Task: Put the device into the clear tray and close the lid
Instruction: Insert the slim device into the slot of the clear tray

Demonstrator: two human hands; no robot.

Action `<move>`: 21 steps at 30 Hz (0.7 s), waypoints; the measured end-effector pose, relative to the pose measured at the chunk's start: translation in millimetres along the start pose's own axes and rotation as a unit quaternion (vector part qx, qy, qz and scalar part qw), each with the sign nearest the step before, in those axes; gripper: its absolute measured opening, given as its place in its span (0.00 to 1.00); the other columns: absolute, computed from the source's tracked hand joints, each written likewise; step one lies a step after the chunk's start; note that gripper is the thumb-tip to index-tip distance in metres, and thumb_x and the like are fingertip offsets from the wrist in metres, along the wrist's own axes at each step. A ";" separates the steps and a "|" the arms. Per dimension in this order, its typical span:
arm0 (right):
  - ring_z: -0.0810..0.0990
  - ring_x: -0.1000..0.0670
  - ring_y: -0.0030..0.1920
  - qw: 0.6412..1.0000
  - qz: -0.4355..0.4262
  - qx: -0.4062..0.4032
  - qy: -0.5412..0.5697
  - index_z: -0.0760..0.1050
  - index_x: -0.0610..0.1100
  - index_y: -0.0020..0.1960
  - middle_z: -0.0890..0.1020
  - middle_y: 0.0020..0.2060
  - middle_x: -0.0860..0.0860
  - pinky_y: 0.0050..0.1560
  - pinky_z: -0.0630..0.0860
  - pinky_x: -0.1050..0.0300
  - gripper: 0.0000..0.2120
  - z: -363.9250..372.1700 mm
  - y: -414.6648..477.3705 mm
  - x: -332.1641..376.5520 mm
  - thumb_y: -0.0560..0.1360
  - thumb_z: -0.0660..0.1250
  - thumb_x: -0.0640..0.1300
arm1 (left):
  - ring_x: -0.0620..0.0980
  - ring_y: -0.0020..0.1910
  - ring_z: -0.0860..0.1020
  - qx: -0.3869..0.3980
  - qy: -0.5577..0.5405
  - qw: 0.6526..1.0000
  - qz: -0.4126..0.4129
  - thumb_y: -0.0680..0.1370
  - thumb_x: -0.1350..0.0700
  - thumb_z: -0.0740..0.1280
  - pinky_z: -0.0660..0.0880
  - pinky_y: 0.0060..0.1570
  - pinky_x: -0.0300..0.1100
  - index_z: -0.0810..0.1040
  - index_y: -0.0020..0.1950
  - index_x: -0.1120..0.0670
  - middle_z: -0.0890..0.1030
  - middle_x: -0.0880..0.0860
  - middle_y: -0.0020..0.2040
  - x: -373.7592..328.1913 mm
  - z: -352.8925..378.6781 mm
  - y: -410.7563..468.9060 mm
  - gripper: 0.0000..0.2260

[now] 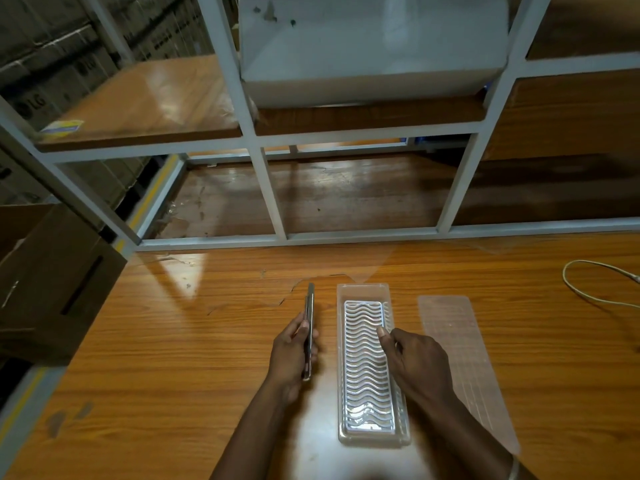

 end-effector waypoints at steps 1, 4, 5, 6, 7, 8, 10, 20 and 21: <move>0.63 0.59 0.24 1.000 0.000 0.000 0.001 0.57 0.58 0.27 0.61 0.20 0.59 0.29 0.59 0.59 0.25 0.3 0.1 -0.2 0.79 0.50 0.66 | 0.45 0.27 0.72 0.012 -0.026 1.000 -0.010 0.84 0.59 0.60 0.71 0.25 0.37 0.75 0.66 0.45 0.82 0.50 0.39 -0.3 2.3 -0.9 0.14; 0.64 0.58 0.24 1.000 0.005 0.000 0.007 0.58 0.57 0.27 0.63 0.20 0.59 0.29 0.60 0.59 0.25 1.7 1.6 -2.4 0.79 0.49 0.67 | 0.46 0.29 0.75 0.046 -0.088 0.995 -0.023 0.83 0.66 0.58 0.74 0.25 0.35 0.76 0.66 0.52 0.85 0.51 0.45 -5.9 10.4 -5.1 0.15; 0.65 0.57 0.25 1.000 0.007 -0.001 0.010 0.59 0.57 0.27 0.63 0.20 0.58 0.28 0.60 0.59 0.25 1.5 2.5 -3.2 0.79 0.49 0.67 | 0.46 0.30 0.76 0.050 -0.100 0.993 -0.024 0.83 0.68 0.58 0.76 0.27 0.35 0.74 0.68 0.55 0.86 0.51 0.46 -7.6 11.2 -5.9 0.17; 0.66 0.57 0.25 1.000 0.008 -0.002 0.014 0.59 0.57 0.27 0.64 0.20 0.58 0.28 0.60 0.59 0.25 1.4 3.4 -4.3 0.79 0.49 0.67 | 0.46 0.31 0.78 0.051 -0.106 0.993 -0.028 0.83 0.70 0.57 0.78 0.30 0.35 0.72 0.71 0.57 0.86 0.52 0.48 -7.4 11.1 -5.7 0.19; 0.67 0.57 0.24 1.000 0.010 -0.003 0.016 0.60 0.56 0.28 0.65 0.20 0.57 0.28 0.60 0.59 0.25 0.9 4.5 -5.1 0.79 0.49 0.67 | 0.47 0.34 0.79 0.054 -0.109 0.992 -0.032 0.82 0.71 0.57 0.81 0.33 0.35 0.71 0.73 0.58 0.86 0.53 0.50 -6.5 11.1 -5.6 0.20; 0.68 0.56 0.25 1.000 0.011 -0.004 0.019 0.61 0.56 0.28 0.66 0.21 0.57 0.28 0.62 0.58 0.25 1.1 5.7 -6.6 0.79 0.48 0.68 | 0.47 0.36 0.79 0.058 -0.108 0.992 -0.037 0.82 0.72 0.57 0.82 0.36 0.35 0.70 0.74 0.59 0.85 0.54 0.53 -5.5 11.3 -6.1 0.22; 0.71 0.55 0.26 1.000 0.017 -0.003 0.022 0.64 0.55 0.29 0.69 0.22 0.56 0.27 0.67 0.55 0.26 1.3 7.8 -10.3 0.78 0.47 0.69 | 0.49 0.40 0.80 0.067 -0.106 0.991 -0.042 0.81 0.73 0.57 0.83 0.40 0.35 0.69 0.76 0.60 0.83 0.56 0.57 -5.0 13.2 -8.7 0.24; 0.79 0.50 0.30 0.998 0.064 -0.021 0.018 0.77 0.47 0.36 0.80 0.27 0.51 0.34 0.77 0.51 0.34 -11.6 10.8 -37.1 0.77 0.44 0.71 | 0.54 0.44 0.87 0.073 -0.138 0.988 -0.019 0.80 0.67 0.64 0.85 0.48 0.48 0.71 0.69 0.49 0.86 0.61 0.56 -17.0 38.4 -26.0 0.21; 0.79 0.50 0.31 0.997 0.067 -0.024 0.018 0.77 0.47 0.37 0.80 0.27 0.51 0.34 0.77 0.51 0.35 -12.9 10.2 -39.4 0.77 0.44 0.71 | 0.54 0.44 0.87 0.071 -0.127 0.989 -0.022 0.81 0.65 0.64 0.85 0.48 0.48 0.73 0.67 0.51 0.87 0.61 0.54 -16.0 40.7 -26.6 0.16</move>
Point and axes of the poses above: each hand's wrist, its own y-axis towards the middle knuckle, its own z-axis out of the palm, x = y × z, the point moved 9 cm from there along y, towards the middle knuckle
